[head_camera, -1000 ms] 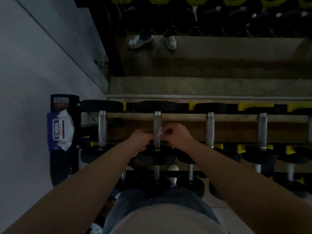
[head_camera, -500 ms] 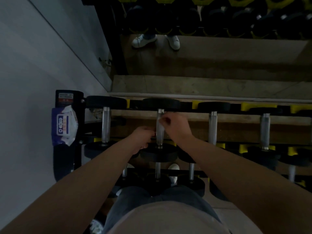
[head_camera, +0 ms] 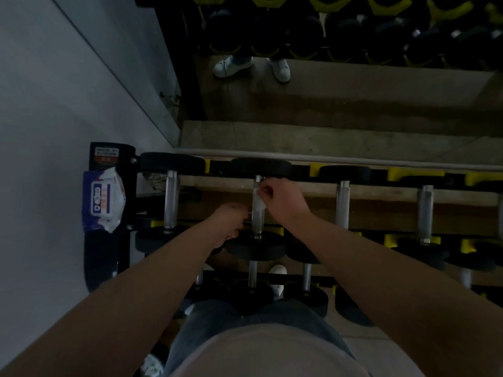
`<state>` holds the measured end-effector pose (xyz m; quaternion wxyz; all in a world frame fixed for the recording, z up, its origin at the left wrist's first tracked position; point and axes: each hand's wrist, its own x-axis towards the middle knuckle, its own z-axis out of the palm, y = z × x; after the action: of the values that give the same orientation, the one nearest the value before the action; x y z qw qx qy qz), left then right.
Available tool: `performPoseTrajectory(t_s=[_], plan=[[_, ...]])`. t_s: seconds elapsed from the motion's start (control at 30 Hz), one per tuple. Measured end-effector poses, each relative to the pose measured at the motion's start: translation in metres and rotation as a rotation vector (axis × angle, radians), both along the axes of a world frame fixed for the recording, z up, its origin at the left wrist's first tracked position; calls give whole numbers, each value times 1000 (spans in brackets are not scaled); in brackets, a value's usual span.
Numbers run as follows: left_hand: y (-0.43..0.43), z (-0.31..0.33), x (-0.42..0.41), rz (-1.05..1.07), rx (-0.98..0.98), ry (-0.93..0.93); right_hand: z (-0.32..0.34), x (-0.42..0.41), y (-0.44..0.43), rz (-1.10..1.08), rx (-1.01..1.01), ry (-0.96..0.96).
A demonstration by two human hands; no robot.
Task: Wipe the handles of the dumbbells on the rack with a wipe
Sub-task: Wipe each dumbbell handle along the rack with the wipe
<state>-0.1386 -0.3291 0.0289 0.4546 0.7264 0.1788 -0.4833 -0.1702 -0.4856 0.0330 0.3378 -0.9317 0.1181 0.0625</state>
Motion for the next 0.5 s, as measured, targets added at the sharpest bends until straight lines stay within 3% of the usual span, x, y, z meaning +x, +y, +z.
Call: performPoseTrajectory(t_s=[0.1,0.23,0.5], plan=[[1,0,0,-10,-18,-7,-6,-24,1,185,-7,29],[2,7,-1,5,-66,-3,-11,-42,-3,452,38,216],[7,-3,0,3,-64,-12,-9,-48,6,186,66,172]])
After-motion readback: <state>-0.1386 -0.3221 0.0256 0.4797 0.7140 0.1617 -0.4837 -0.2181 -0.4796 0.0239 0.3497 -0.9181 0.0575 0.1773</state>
